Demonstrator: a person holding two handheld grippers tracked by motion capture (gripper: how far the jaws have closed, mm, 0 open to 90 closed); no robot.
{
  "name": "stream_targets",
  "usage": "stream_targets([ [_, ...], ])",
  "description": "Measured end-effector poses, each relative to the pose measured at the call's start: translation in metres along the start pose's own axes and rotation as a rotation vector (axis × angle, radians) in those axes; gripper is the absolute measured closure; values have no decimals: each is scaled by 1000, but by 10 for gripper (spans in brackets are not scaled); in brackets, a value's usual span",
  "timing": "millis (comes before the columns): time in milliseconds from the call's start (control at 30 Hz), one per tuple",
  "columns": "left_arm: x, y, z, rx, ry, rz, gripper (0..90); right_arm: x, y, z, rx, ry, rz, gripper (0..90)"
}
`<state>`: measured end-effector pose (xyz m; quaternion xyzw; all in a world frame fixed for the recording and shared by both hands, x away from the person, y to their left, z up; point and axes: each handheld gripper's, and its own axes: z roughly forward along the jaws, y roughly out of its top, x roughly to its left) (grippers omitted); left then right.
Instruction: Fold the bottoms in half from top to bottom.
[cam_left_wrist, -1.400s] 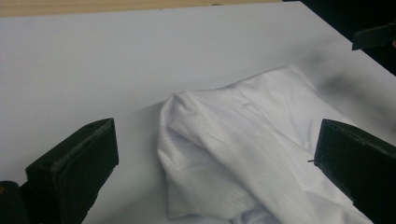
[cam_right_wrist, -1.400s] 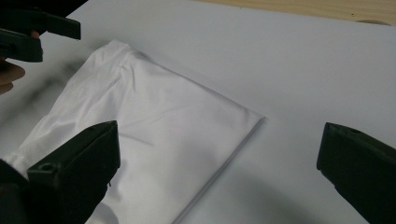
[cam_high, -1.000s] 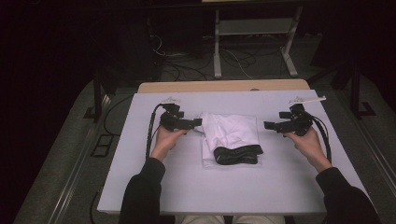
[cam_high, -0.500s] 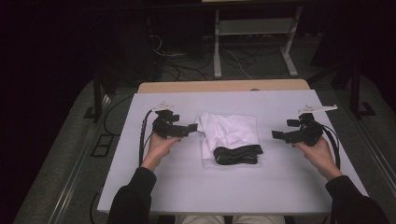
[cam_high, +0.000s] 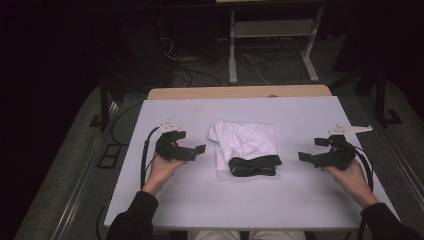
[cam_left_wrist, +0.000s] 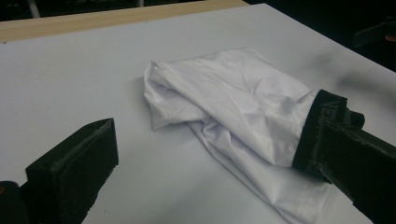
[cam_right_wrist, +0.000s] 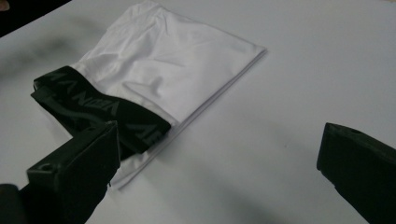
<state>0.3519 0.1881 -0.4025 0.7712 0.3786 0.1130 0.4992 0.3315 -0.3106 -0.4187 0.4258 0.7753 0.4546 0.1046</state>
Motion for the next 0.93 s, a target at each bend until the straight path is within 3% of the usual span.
stream_targets([
  [100, 1, -7, -9, -6, 7, -7, 0, 3, -8, -6, 4, -3, -3, 0],
  [400, 0, -26, -31, -37, 25, -9, 0, 8, -26, -24, -51, -26, -13, 0],
  [933, 6, -59, -68, -84, 45, -53, 0, 12, -44, -27, -18, -47, -20, 0],
])
